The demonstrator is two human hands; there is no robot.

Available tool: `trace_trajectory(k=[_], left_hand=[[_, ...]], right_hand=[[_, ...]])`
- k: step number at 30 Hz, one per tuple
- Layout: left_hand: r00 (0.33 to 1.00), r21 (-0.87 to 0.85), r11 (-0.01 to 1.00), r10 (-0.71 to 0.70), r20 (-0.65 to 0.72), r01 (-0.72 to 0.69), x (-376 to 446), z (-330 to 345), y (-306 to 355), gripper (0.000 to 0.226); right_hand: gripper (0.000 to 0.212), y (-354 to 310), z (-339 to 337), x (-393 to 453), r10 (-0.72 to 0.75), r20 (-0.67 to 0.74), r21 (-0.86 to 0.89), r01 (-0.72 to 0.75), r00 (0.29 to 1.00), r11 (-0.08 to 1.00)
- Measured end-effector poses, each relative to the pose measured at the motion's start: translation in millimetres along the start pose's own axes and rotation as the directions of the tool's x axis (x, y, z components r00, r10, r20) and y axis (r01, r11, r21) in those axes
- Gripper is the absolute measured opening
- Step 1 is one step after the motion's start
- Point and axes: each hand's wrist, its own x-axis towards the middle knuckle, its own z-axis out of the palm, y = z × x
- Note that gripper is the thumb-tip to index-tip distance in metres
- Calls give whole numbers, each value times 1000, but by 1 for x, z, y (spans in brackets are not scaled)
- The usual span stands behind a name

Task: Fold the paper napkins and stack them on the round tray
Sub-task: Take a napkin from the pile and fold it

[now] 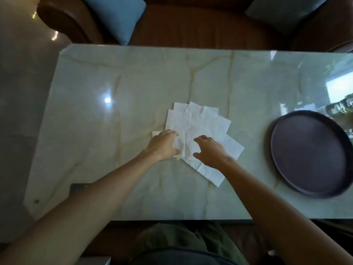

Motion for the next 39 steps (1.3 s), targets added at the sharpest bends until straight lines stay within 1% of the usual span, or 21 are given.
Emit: trace_trajectory(k=[4, 7, 8, 10, 13, 15, 17, 19, 21, 22, 23, 24, 25, 28, 30, 33, 35, 37, 39], left_hand=[[999, 77, 996, 34, 18, -35, 8, 21, -3, 62], [998, 109, 993, 52, 43, -56, 16, 40, -9, 66], [997, 142, 987, 68, 36, -72, 17, 44, -10, 66], [994, 230, 968, 107, 3, -105, 18, 54, -14, 59], [987, 305, 944, 148, -68, -121, 19, 65, -18, 53], [986, 329, 937, 149, -70, -118, 21, 65, -19, 54], [993, 315, 944, 113, -35, -96, 24, 59, -14, 54], [999, 213, 977, 37, -32, -29, 27, 47, -4, 52], [999, 98, 995, -22, -49, 26, 33, 35, 4, 65], [998, 79, 997, -22, -65, 27, 38, 32, 5, 66], [996, 91, 996, -16, -86, 24, 44, 31, 4, 59], [995, 128, 991, -13, -98, 26, 49, 31, 1, 48], [994, 172, 985, -7, -111, 26, 54, 33, -3, 42], [994, 254, 966, -10, -109, 38, 62, 40, -8, 43], [992, 267, 962, -13, -127, 46, 63, 45, -8, 47], [987, 189, 980, -39, -155, 68, 64, 44, -6, 36], [992, 134, 988, -67, -111, 82, 64, 40, -5, 24], [995, -12, 995, -104, -11, 103, 64, 37, -4, 28], [989, -228, 963, -133, 62, 144, 62, 30, -1, 27]], right_hand=[[74, 5, 23, 3, -17, 6, -130, 18, 1000, 991], [79, 10, 38, 8, -18, 17, -192, 21, 1000, 981], [78, 12, 42, 8, -22, 2, -212, 22, 1000, 977], [75, 14, 49, 9, -30, -24, -260, 23, 999, 965], [62, 18, 57, 13, -51, -85, -295, 24, 995, 955], [51, 21, 59, 16, -65, -123, -295, 26, 990, 955], [43, 24, 58, 19, -74, -147, -278, 31, 986, 960], [38, 27, 57, 20, -81, -153, -261, 39, 985, 964], [35, 29, 57, 21, -90, -164, -230, 51, 982, 972], [34, 31, 58, 21, -98, -170, -220, 59, 980, 974], [34, 32, 57, 21, -104, -177, -213, 65, 979, 975], [33, 34, 57, 20, -109, -183, -207, 70, 977, 976], [33, 35, 56, 20, -112, -182, -203, 74, 977, 976], [32, 37, 52, 20, -119, -164, -196, 85, 979, 977], [32, 38, 50, 20, -120, -162, -191, 89, 979, 978], [32, 40, 47, 19, -113, -155, -179, 85, 981, 980], [37, 41, 43, 17, -99, -128, -158, 78, 987, 984], [42, 43, 36, 14, -74, -104, -107, 62, 992, 992], [42, 43, 28, 8, -11, -134, 15, 13, 991, 1000]])
